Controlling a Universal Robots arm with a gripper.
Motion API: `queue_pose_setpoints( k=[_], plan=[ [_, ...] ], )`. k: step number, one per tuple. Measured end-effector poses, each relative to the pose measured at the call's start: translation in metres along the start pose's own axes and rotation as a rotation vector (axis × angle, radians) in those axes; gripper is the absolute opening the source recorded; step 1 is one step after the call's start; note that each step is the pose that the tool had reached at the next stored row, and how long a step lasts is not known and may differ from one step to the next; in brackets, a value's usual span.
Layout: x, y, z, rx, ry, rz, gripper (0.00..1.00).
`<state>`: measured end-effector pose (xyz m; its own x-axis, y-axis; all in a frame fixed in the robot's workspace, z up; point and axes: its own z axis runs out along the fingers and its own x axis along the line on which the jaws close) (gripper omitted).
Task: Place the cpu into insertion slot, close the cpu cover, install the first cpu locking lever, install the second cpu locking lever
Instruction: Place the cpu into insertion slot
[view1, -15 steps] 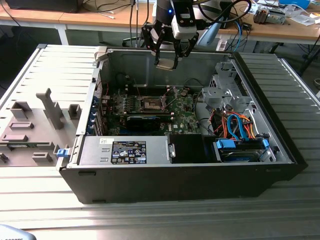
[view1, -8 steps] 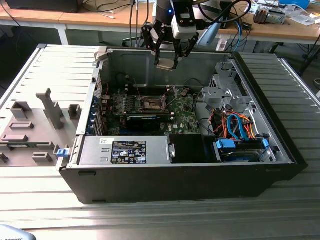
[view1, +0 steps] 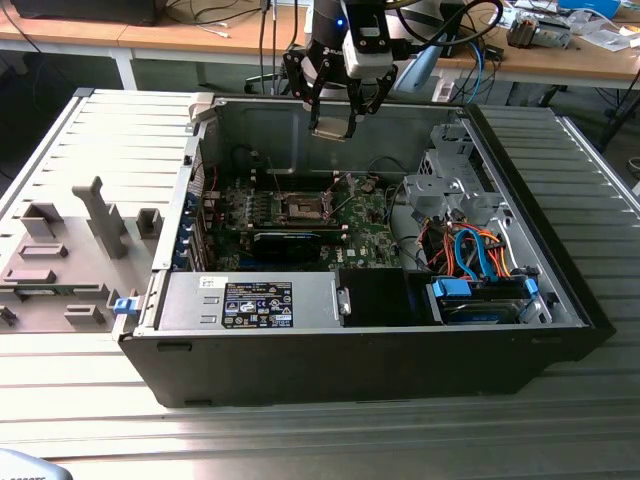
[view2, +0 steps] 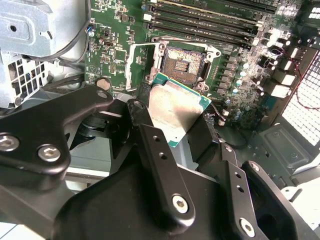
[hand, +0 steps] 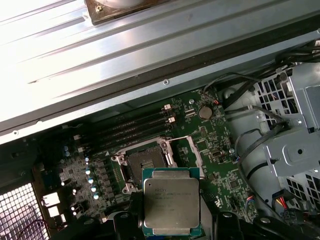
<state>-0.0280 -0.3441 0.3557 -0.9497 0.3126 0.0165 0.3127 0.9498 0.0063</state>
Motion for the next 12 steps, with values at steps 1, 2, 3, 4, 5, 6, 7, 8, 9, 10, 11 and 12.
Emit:
queue_pose_setpoints(
  k=[1,2,3,4,5,6,7,8,9,10,11,12],
  plan=[
    [0.0,0.0,0.0,0.0,-0.0001,0.001,0.55],
    [0.0,0.0,0.0,0.0,0.0,0.001,0.55],
    [0.0,0.0,0.0,0.0,-0.0001,0.002,0.55],
    [0.0,0.0,0.0,0.0002,0.0,0.002,0.55],
    [0.0,0.0,0.0,0.0002,-0.0001,0.003,0.55],
    [0.0,0.0,0.0,0.0,-0.0001,0.003,0.55],
    [0.0,0.0,0.0,0.0,-0.0001,0.004,0.55],
    [0.0,0.0,0.0,0.0001,-0.0001,0.004,0.55],
    [0.0,0.0,0.0,0.0001,-0.0001,0.005,0.55],
    [0.0,0.0,0.0,0.0002,-0.0001,0.005,0.55],
    [0.0,0.0,0.0,0.0002,-0.0001,0.006,0.55],
    [0.0,0.0,0.0,0.0003,-0.0002,0.006,0.55]
  ],
)
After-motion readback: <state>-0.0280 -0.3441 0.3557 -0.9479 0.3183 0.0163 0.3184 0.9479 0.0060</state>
